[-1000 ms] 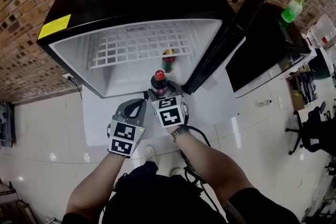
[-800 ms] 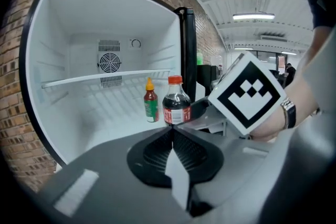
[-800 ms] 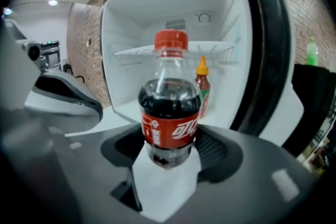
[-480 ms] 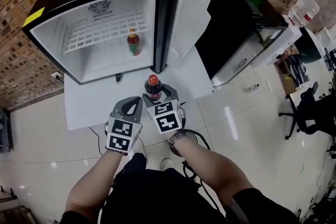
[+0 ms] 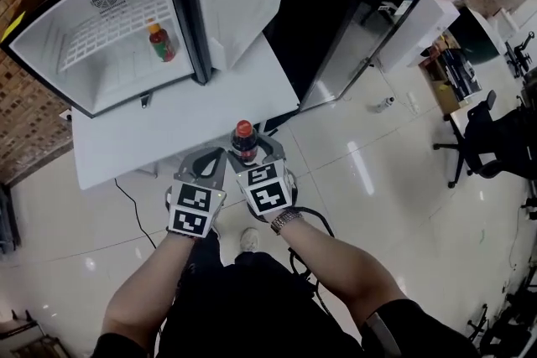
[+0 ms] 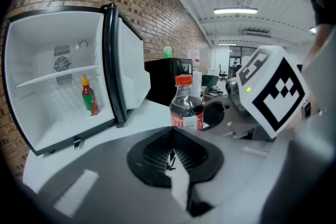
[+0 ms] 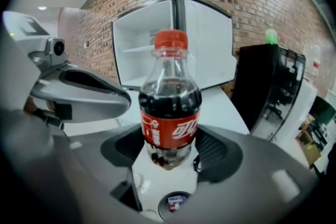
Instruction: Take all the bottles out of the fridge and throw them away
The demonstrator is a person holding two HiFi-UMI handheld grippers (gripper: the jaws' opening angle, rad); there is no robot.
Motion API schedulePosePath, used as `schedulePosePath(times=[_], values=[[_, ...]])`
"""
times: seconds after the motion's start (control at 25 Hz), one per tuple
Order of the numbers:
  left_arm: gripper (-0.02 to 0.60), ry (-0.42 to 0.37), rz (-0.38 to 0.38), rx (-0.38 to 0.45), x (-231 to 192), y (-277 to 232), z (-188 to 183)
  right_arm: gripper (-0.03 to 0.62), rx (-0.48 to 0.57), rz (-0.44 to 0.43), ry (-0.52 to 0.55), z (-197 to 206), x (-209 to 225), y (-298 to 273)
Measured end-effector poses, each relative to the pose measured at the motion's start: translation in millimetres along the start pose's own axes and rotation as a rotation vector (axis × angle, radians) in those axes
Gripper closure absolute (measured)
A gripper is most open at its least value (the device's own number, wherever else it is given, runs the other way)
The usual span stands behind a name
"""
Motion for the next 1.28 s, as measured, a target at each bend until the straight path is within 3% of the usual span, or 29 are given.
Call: schedulePosePath(times=[0.52, 1.28], values=[[0.577, -0.055, 0.165, -0.170, 76, -30, 57, 0.290, -0.113, 0.084, -0.177, 109, 27, 48], [0.577, -0.020, 0.393, -0.332, 131, -86, 181, 0.291, -0.356, 0.201, -0.541, 289, 18, 41]])
Point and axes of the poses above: the fingertips, and each gripper's own axes: y backward along the fingers, x to its right, z out of its underside, the point moved 5 cm from there along y, backward along the fingers, and after that the axes turned 9 degrees about x, right-handed, at the moved point
